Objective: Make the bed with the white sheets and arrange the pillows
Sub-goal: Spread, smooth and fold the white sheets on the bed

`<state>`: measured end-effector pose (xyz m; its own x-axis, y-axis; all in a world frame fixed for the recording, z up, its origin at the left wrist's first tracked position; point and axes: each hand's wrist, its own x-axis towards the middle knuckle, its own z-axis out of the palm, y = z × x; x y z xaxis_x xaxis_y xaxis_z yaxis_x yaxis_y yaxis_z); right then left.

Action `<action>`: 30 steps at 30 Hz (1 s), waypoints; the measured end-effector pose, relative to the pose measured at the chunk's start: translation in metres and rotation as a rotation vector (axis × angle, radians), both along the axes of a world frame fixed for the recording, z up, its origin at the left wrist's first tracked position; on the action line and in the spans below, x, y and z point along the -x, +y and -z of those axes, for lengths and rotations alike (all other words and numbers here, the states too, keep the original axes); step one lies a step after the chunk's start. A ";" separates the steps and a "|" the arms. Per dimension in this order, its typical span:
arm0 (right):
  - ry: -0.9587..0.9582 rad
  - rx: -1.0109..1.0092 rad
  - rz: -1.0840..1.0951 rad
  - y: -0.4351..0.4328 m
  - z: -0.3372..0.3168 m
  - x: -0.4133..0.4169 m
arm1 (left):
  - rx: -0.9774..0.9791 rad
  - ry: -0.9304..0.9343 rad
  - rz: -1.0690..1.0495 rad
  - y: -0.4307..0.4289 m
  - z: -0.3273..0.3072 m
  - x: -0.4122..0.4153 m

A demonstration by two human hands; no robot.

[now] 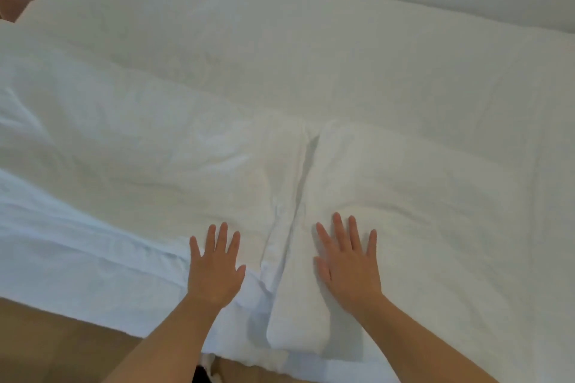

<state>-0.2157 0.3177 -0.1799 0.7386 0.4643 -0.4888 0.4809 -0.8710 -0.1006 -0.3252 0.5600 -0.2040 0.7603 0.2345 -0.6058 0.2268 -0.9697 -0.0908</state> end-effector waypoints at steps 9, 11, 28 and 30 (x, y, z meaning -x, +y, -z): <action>0.092 0.091 -0.131 0.148 0.131 0.045 | -0.170 0.086 0.350 0.149 0.102 0.008; 0.133 0.083 -0.291 0.141 0.131 0.048 | -0.215 0.133 0.335 0.166 0.099 0.017; 0.271 -0.014 -0.151 0.260 0.001 0.066 | -0.151 0.208 0.055 0.288 -0.025 0.025; 0.281 -0.028 -0.130 0.298 0.005 0.069 | -0.208 0.182 0.050 0.342 -0.024 0.027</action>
<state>-0.2850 0.6162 -0.1848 0.5098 0.5622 -0.6512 0.5381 -0.7990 -0.2685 -0.3526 0.9022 -0.1805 0.6570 0.3329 -0.6764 0.1404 -0.9356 -0.3240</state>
